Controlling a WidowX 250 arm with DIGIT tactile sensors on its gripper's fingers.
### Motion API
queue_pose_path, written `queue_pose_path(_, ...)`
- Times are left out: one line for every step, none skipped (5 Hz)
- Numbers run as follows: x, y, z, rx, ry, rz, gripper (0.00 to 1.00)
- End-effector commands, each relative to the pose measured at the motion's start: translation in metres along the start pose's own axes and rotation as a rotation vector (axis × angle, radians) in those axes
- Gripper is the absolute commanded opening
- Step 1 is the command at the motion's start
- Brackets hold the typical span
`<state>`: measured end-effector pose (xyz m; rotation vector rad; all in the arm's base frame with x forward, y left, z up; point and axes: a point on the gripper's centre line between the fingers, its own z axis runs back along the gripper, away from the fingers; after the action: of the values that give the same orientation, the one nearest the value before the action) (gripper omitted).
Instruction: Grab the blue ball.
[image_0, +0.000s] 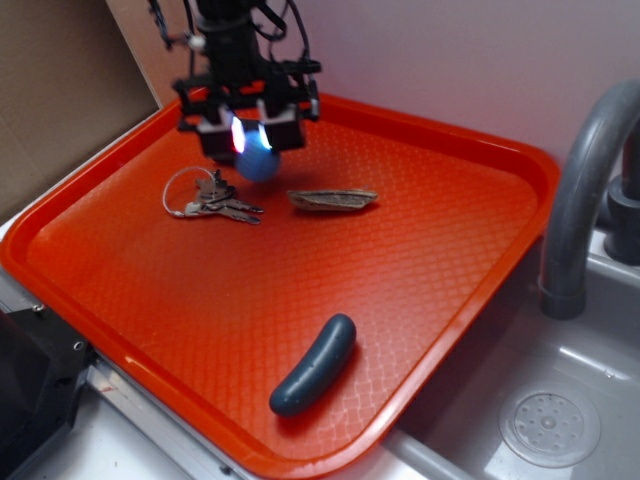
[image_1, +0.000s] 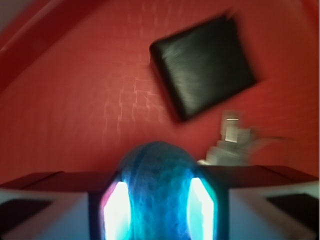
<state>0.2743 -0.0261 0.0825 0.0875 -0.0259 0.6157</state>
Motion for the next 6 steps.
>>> queue_pose_path(-0.015,0.051,0.092,-0.310,-0.163,-0.365,0.00)
queue_pose_path(-0.006,0.061,0.113,-0.378,-0.042,-0.396,0.00)
queue_pose_path(0.003,0.055,0.130,-0.315,0.037,-0.328,0.00)
queue_pose_path(-0.009,0.041,0.134,-0.211,0.029,-0.281,0.00)
queue_pose_path(-0.018,0.030,0.135,-0.199,-0.041,-0.267,0.00)
queue_pose_path(-0.023,0.026,0.137,-0.205,-0.057,-0.300,0.00)
